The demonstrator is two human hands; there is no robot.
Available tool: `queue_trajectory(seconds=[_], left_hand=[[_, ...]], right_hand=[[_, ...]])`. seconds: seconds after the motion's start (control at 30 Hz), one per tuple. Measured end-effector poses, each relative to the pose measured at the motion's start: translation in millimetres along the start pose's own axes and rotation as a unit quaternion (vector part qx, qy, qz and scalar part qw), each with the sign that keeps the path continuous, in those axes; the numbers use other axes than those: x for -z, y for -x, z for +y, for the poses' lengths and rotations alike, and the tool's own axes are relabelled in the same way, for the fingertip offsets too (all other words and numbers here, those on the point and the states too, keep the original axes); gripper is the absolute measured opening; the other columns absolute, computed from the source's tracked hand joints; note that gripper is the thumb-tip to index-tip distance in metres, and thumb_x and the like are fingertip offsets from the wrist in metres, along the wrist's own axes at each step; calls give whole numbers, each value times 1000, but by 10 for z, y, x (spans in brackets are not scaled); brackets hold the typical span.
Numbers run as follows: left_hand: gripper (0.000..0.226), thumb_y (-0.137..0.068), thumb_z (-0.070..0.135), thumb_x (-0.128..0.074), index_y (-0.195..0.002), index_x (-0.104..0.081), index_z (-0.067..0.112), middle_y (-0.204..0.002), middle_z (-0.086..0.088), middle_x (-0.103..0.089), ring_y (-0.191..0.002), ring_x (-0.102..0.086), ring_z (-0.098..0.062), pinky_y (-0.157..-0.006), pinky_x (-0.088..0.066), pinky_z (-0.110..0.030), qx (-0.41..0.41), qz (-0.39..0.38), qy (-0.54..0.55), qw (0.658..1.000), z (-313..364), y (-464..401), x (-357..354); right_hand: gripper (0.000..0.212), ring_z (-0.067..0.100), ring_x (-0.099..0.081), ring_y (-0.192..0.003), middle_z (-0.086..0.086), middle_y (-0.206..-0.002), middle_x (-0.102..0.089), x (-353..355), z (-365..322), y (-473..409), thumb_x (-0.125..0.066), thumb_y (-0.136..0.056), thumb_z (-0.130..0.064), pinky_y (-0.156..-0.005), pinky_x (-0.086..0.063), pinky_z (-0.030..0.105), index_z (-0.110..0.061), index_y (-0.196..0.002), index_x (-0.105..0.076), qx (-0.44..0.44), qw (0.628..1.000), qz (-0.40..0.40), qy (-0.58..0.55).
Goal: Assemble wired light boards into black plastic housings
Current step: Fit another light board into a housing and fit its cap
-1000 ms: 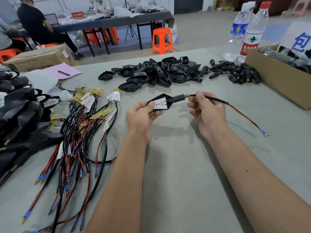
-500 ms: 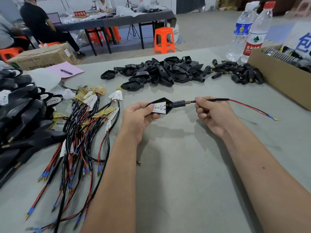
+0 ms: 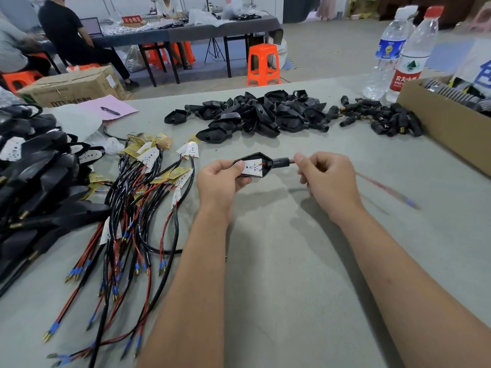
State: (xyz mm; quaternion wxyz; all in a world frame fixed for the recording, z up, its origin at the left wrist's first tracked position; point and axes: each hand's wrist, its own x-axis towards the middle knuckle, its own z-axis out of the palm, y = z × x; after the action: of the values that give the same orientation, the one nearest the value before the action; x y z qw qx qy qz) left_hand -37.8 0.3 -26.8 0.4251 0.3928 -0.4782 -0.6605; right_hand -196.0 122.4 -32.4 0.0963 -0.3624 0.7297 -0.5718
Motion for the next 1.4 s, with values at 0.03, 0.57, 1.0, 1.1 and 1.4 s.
queue_trajectory(seconds=[0.03, 0.57, 1.0, 1.1, 1.4], left_hand=[[8, -94, 3, -70, -86, -70, 2, -85, -14, -75, -54, -65, -16, -70, -61, -28, -9, 4, -20, 1000, 0, -10, 8], [54, -105, 48, -49, -123, -59, -2, -98, -24, -70, -76, -71, -31, -86, -62, -48, 89, -163, -12, 983, 277, 308, 100], [12, -96, 21, -68, -97, -79, 27, -84, 2, -75, -78, -67, -22, -71, -51, -32, -139, 202, -504, 828, 1281, 648, 2474], [17, -95, 22, -66, -105, -79, 26, -100, -3, -77, -98, -67, -28, -77, -43, -31, -172, 359, -530, 749, 1347, 696, 2838], [23, -96, 25, -60, -117, -71, 23, -125, -16, -64, -123, -51, -41, -100, -42, -46, -77, 426, -522, 734, 1345, 492, 3010]], right_hand=[[28, 2, -51, -56, -6, -71, -67, -10, -7, 12, -74, -92, -41, -57, -42, 21, -17, -79, -69, 77, 994, 29, 75], [31, 21, -52, -46, 12, -60, -63, -644, -715, 57, -77, -88, -26, -48, -41, 31, -13, -65, -62, -63, 986, -84, -126], [59, 22, -67, -79, 7, -89, -71, -2669, -2061, 634, -75, -90, -27, -76, -52, 36, -22, -141, -47, 169, 972, -151, -56], [48, 33, -53, -121, 17, -131, -56, -3085, -2305, 788, -58, -102, -35, -101, -47, 43, -19, -147, -50, 308, 917, -221, 123], [55, 41, -12, -147, 19, -156, -23, -3447, -2566, 887, -44, -104, -55, -111, -32, 56, -31, -154, -40, 344, 826, -290, 341]])
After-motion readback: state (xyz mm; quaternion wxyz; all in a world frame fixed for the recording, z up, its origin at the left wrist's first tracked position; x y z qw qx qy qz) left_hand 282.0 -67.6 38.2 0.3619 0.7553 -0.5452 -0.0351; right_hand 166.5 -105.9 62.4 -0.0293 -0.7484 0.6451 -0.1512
